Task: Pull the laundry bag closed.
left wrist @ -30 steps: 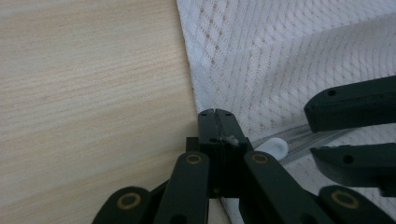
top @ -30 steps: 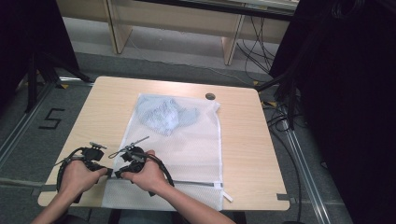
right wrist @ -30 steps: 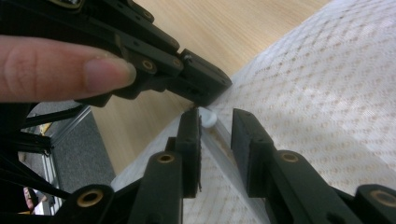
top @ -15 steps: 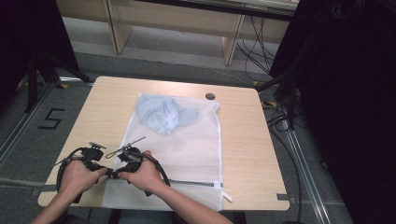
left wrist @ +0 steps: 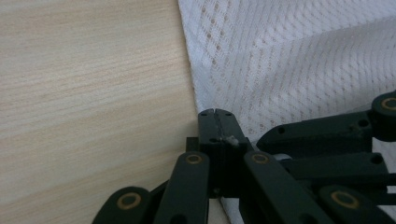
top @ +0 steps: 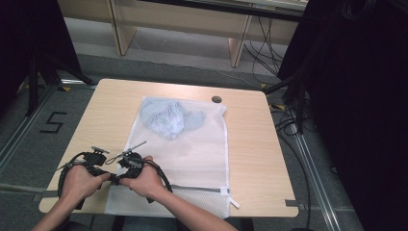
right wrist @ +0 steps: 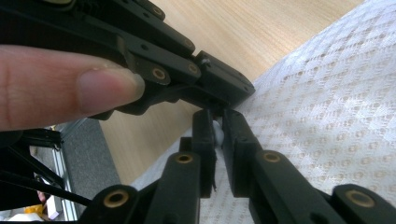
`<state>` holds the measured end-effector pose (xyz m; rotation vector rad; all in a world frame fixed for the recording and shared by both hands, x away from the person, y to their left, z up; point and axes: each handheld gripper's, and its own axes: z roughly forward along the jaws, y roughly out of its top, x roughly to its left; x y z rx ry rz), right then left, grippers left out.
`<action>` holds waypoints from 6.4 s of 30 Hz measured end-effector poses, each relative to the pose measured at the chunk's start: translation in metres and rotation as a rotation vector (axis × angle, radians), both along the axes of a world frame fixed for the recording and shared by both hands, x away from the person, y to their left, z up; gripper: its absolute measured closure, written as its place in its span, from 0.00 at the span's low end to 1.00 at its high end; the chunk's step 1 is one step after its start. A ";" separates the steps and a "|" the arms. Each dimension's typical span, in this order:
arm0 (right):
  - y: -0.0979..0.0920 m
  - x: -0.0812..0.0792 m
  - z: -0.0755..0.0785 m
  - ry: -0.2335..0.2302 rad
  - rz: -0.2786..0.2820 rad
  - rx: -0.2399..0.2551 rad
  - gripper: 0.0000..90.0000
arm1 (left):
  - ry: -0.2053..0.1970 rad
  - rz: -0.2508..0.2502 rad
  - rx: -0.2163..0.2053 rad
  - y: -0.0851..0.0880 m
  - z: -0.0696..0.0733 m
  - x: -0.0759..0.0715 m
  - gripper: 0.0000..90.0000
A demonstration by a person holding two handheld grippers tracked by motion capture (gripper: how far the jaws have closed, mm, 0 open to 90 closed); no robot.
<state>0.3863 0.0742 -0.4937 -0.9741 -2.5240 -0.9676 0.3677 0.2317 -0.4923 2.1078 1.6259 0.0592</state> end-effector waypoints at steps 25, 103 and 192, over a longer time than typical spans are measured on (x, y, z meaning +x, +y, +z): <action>-0.011 -0.005 0.003 0.000 -0.044 -0.021 0.97 | -0.012 -0.008 0.021 -0.005 0.001 -0.003 1.00; -0.035 -0.004 0.017 -0.001 -0.030 -0.127 0.97 | -0.016 -0.011 0.009 -0.003 0.000 -0.002 1.00; -0.062 -0.003 0.028 0.004 -0.089 -0.195 0.97 | -0.017 -0.011 0.006 -0.003 0.000 -0.002 1.00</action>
